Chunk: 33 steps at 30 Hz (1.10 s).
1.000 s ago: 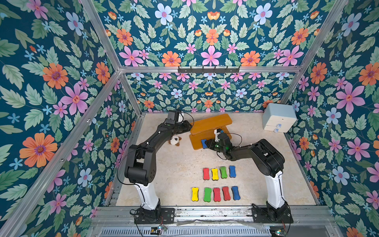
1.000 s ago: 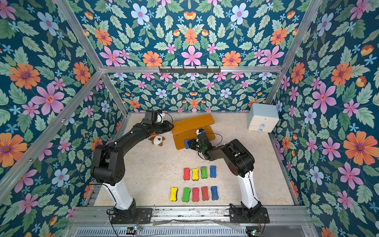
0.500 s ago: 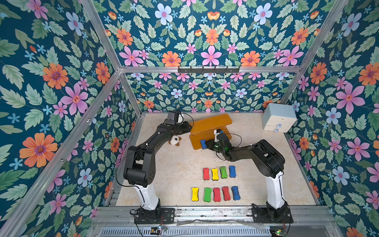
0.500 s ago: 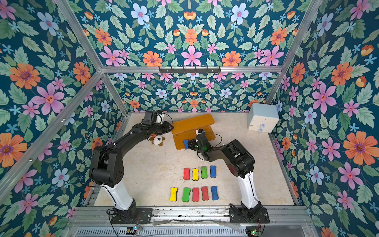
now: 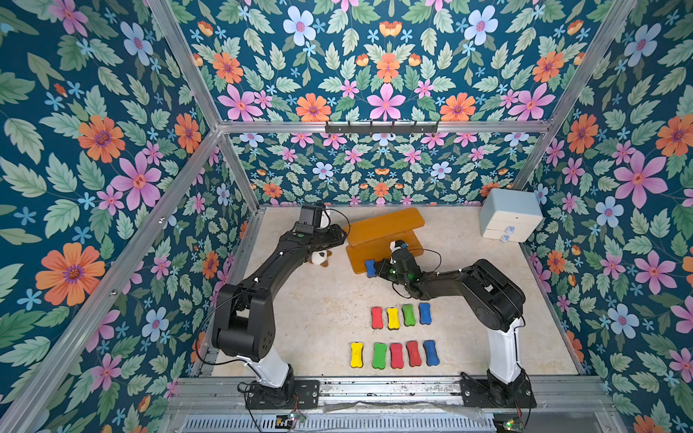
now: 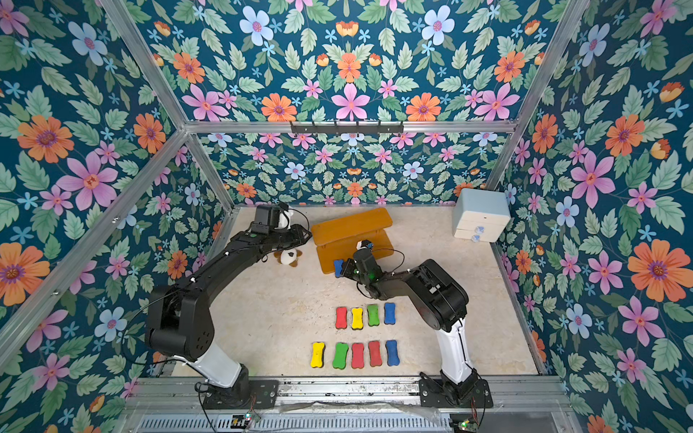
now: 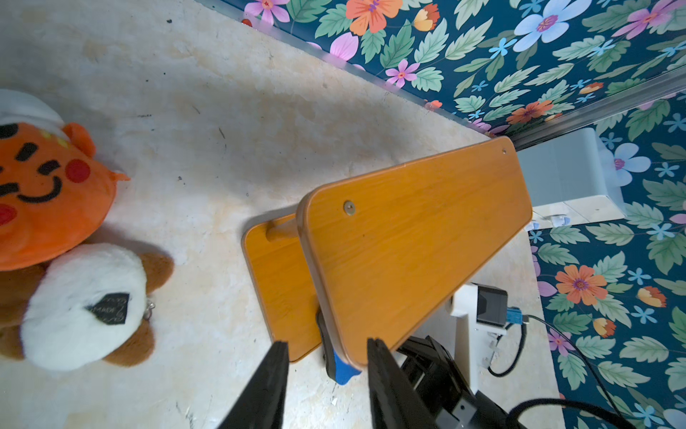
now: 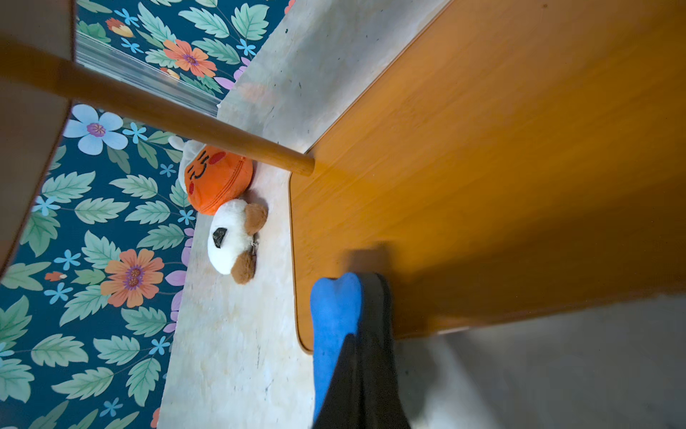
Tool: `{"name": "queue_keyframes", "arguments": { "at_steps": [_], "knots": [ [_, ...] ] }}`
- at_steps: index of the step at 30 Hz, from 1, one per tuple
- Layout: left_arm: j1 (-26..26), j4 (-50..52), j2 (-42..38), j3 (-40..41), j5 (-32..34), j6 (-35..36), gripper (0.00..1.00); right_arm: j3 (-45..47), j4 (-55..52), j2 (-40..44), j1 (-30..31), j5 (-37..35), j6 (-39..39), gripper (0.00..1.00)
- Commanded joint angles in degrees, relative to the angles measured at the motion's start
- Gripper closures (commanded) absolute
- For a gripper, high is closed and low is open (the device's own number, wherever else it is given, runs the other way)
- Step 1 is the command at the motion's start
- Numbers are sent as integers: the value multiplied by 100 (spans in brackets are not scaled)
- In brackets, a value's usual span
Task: Remove the whiteboard erasers from the shelf
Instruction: Pick up the whiteboard eraser from the shelf, then place the whiteboard eraser at the center of the board.
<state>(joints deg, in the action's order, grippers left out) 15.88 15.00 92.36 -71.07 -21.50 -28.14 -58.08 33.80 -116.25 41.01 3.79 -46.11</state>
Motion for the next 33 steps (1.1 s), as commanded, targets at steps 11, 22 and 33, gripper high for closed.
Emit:
{"name": "queue_keyframes", "arguments": {
  "at_steps": [11,22,33],
  "knots": [
    [-48,141,-1179,1068,335,129,57,398,-144,575,565,-726,-575,98],
    [-100,267,-2029,1823,461,325,57,843,-686,1316,1792,-2083,-1391,98],
    [-108,194,-2439,2238,415,386,56,992,-1246,1439,2956,-3245,-2357,96]
  ]
}}
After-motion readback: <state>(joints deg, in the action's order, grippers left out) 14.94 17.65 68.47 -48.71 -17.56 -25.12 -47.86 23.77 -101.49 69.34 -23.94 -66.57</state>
